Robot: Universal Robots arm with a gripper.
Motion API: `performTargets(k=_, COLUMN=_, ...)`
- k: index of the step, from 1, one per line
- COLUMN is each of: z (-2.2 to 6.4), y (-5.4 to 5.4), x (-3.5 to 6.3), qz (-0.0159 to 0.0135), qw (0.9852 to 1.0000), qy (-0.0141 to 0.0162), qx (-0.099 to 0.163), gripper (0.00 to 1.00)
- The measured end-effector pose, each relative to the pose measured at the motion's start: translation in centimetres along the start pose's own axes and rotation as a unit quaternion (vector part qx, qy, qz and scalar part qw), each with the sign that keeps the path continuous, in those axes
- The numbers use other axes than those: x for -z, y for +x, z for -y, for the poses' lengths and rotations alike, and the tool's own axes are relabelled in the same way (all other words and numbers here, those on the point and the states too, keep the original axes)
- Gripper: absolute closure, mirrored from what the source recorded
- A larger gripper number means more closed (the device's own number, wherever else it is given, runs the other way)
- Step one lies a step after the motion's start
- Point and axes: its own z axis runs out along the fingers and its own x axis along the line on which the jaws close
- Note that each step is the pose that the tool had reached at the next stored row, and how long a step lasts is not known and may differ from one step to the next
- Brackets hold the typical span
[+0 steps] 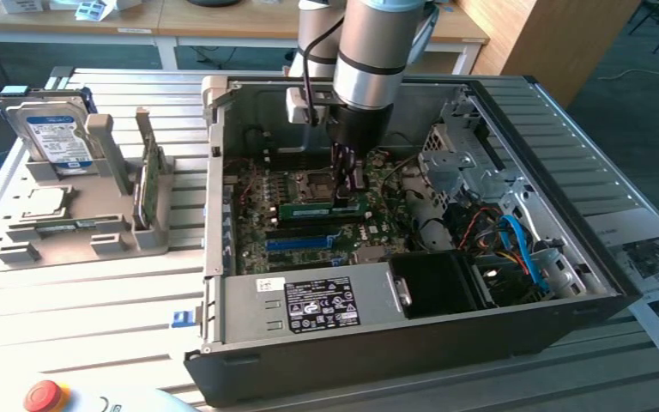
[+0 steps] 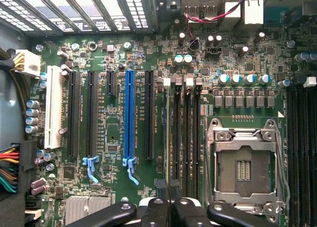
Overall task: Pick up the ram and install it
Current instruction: 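Insert the ram into the slot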
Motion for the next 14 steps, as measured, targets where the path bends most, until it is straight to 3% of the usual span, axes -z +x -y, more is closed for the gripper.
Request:
performTargets(k=5, z=0.01, y=0.00, x=0.00, qz=0.0006, qw=1.0000, qy=0.0012, qx=0.000, gripper=0.89)
performTargets(k=14, z=-0.05, y=0.00, x=0.01, qz=0.0019, qw=1.0000, qy=0.0072, qx=-0.001, gripper=0.89)
